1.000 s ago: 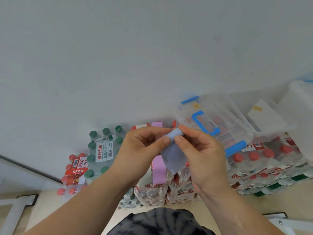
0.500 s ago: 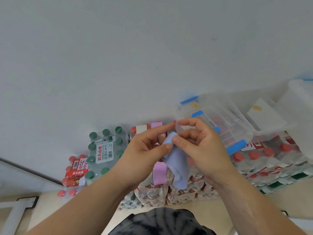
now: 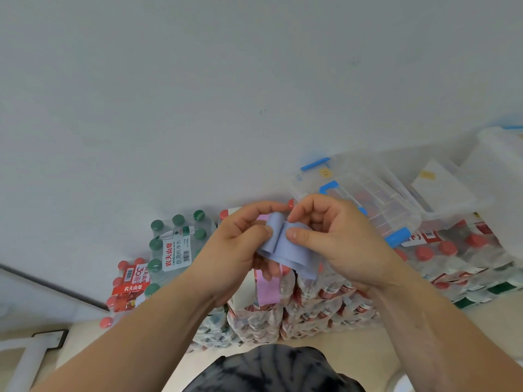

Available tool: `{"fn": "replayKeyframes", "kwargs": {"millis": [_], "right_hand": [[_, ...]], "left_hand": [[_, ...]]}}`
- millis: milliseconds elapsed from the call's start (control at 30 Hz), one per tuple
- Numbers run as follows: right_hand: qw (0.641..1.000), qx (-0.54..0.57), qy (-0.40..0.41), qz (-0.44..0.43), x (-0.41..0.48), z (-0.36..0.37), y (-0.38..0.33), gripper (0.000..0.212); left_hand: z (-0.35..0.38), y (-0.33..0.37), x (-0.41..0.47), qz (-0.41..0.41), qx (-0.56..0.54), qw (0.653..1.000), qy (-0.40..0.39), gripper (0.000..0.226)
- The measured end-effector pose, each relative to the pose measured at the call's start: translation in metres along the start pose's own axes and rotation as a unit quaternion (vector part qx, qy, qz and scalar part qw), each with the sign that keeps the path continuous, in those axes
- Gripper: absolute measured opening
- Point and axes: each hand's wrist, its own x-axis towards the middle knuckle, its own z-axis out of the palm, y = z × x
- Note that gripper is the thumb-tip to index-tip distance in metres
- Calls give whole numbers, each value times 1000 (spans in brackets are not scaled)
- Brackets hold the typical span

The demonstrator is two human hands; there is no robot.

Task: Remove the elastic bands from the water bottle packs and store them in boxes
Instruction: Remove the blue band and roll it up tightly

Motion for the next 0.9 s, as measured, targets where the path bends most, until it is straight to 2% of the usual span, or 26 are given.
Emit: {"fn": "replayKeyframes", "kwargs": {"millis": [200, 267, 433, 600, 700, 767, 900], "right_hand": [[999, -45, 19, -11, -1, 3, -2, 21], [999, -44, 20, -14, -3, 4, -3, 20], [998, -51, 28, -8, -4, -1, 2, 23], [995, -89, 35, -3, -3, 3, 9, 24], [993, -109, 35, 2, -1, 2, 11, 24], [993, -111, 38, 4, 1, -1, 11, 23], [993, -113, 45, -1, 4, -5, 11, 20]], "left_hand": [[2, 1, 1, -9, -7, 1000, 28, 28], [2, 0, -1, -4, 0, 1000, 13, 22], [-8, 3, -6, -1, 4, 1000, -16, 23], [-8, -6, -6, -7, 75, 997, 33, 26], [-9, -8, -4, 1, 91, 995, 39, 17], [-11, -8, -2, 1, 74, 997, 36, 14], [-13, -11, 1, -12, -23, 1000, 17, 22]]}}
